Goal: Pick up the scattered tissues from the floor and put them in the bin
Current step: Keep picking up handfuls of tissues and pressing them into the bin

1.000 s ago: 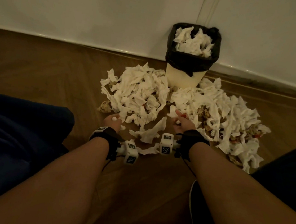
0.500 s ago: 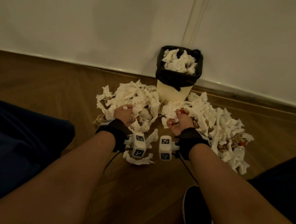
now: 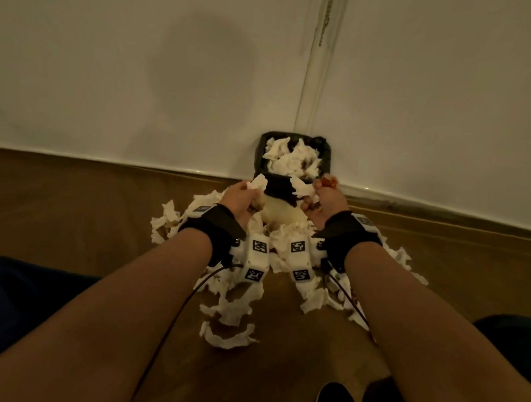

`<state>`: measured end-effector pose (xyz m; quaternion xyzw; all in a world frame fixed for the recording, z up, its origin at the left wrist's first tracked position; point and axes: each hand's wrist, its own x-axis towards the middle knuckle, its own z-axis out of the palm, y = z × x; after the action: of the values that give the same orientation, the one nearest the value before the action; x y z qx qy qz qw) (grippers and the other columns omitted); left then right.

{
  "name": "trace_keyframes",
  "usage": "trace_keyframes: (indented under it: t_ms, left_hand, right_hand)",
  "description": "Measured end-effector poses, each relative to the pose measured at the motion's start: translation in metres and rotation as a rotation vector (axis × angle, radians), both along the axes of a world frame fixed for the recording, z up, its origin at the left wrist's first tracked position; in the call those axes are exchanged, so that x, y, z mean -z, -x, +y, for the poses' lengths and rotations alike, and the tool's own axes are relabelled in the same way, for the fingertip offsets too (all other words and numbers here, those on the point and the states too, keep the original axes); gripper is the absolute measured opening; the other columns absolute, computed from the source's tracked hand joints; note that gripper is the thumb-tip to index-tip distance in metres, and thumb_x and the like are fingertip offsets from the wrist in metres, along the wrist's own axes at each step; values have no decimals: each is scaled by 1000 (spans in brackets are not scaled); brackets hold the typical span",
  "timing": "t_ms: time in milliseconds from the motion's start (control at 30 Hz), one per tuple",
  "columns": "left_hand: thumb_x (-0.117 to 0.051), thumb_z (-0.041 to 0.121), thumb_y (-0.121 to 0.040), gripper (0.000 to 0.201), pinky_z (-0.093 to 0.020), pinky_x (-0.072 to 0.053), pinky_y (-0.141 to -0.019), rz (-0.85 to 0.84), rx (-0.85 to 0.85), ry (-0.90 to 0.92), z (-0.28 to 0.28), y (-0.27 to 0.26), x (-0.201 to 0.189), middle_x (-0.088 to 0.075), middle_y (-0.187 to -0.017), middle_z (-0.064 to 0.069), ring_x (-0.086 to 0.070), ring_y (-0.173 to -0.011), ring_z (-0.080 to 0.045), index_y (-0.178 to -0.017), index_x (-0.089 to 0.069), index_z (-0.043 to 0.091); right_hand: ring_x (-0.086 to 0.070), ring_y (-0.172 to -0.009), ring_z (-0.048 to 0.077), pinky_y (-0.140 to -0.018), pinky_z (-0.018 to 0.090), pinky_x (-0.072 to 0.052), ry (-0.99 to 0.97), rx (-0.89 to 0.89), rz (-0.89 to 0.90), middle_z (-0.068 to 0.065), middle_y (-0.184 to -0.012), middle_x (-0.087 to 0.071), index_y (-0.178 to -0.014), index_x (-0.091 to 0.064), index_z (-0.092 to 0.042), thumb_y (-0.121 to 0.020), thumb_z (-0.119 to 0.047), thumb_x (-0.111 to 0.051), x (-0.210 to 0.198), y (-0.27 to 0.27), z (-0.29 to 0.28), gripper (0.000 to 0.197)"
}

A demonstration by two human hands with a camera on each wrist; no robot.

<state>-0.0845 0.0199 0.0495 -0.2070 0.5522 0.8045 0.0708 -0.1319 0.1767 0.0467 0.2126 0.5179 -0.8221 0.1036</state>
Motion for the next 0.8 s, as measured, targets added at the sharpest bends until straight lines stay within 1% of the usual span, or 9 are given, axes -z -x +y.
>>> trace_keyframes:
  t_ms: [100,233,333,433,500,567,633,700,800]
  left_hand:
    - [-46,6,-97,28,-30,-46,-74,41,3,-15,0,28,-11,-55,-98,-16,-52,-80,-19,-124,-49,1]
    - [-46,15,-98,17,-34,-50,-81,53,8,-22,4,75,-16,-57,-91,-12,-55,-83,-20,-105,-55,2]
    - [-45,21,-99,36,-40,-50,-90,39,6,1,9,108,-13,-53,-113,-17,-51,-102,-27,-126,-48,-2]
    - [-43,24,-99,39,-38,-50,-86,28,-18,19,13,138,-6,-48,-114,-17,-50,-96,-26,-130,-46,0]
    - [-42,25,-99,31,-36,-52,-79,10,-21,39,14,152,0,-51,-98,-14,-51,-84,-22,-109,-55,-1]
    - [-43,22,-99,28,-32,-49,-73,-24,-24,84,15,160,4,-49,-77,-11,-48,-71,-19,-80,-52,4]
    - [-41,4,-96,25,-29,-42,-63,-50,-5,147,13,166,8,-43,-69,-9,-41,-64,-18,-71,-48,5]
    - [-40,-7,-88,15,-32,-38,-64,-49,42,237,11,169,9,-46,-74,-11,-42,-67,-22,-83,-54,-5]
    - [-47,-1,-91,36,-34,-43,-93,16,138,408,11,169,11,-55,-105,-13,-53,-103,-30,-127,-46,-6]
  right_hand:
    - [-39,-54,15,-45,23,-34,-127,-8,21,0,-70,-43,-71,-46,-22,-96,-6,-32,-13,36,3,33]
    - [-43,-61,16,-40,22,-39,-258,-41,16,2,-76,-46,-74,-48,-24,-98,-13,-36,-13,87,7,29]
    - [-43,-65,16,-50,27,-38,-377,-83,36,4,-83,-49,-74,-51,-23,-97,-6,-35,-2,121,8,33]
    - [-47,-63,16,-54,28,-39,-538,-157,72,4,-83,-52,-92,-61,-13,-93,0,-38,11,146,8,27]
    - [-47,-63,10,-59,24,-42,-620,-228,108,0,-76,-52,-120,-57,-2,-92,1,-43,18,156,8,32]
    - [-43,-60,11,-56,25,-38,-666,-261,120,17,-77,-55,-123,-54,5,-92,-1,-43,21,161,6,34]
    - [-41,-61,15,-55,27,-33,-682,-291,128,22,-80,-51,-120,-54,9,-90,0,-42,20,162,4,34]
    - [-48,-74,21,-57,29,-37,-689,-338,133,10,-95,-53,-132,-47,1,-85,6,-44,17,165,3,47]
    - [-50,-82,21,-63,29,-44,-738,-440,158,17,-138,-38,-148,-23,-18,-87,7,-42,16,168,10,68]
